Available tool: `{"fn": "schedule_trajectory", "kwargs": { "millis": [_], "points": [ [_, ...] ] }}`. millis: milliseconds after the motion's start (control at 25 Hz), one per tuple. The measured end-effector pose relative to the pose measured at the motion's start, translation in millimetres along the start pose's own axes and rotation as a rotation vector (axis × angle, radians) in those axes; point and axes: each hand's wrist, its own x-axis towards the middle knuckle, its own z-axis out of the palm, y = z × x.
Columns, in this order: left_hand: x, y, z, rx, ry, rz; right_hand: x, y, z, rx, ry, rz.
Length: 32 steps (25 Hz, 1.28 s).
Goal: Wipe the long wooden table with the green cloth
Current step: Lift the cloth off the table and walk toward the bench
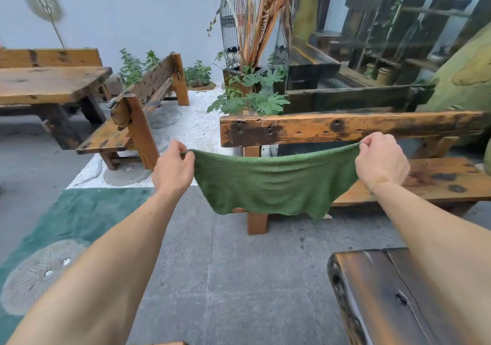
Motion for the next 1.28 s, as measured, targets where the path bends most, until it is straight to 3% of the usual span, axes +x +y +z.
{"fn": "schedule_trajectory", "kwargs": {
  "millis": [400, 680, 1000, 1280],
  "points": [
    [183.3, 12.5, 150.7, 0.122, -0.069, -0.056, 171.6, -33.4, 181.7, -0.007, -0.082, -0.007],
    [268.1, 13.9, 245.8, 0.154, -0.144, -0.147, 272.3, -45.9, 284.5, -0.029, -0.197, 0.028],
    [328.5, -31.3, 327.6, 0.136, -0.233, -0.195, 302.6, -44.0, 392.8, -0.093, -0.346, 0.050],
    [338.5, -98.3, 400.4, 0.188, -0.352, -0.279, 276.0, -21.6, 478.8, -0.176, -0.469, 0.129]
  ]
}}
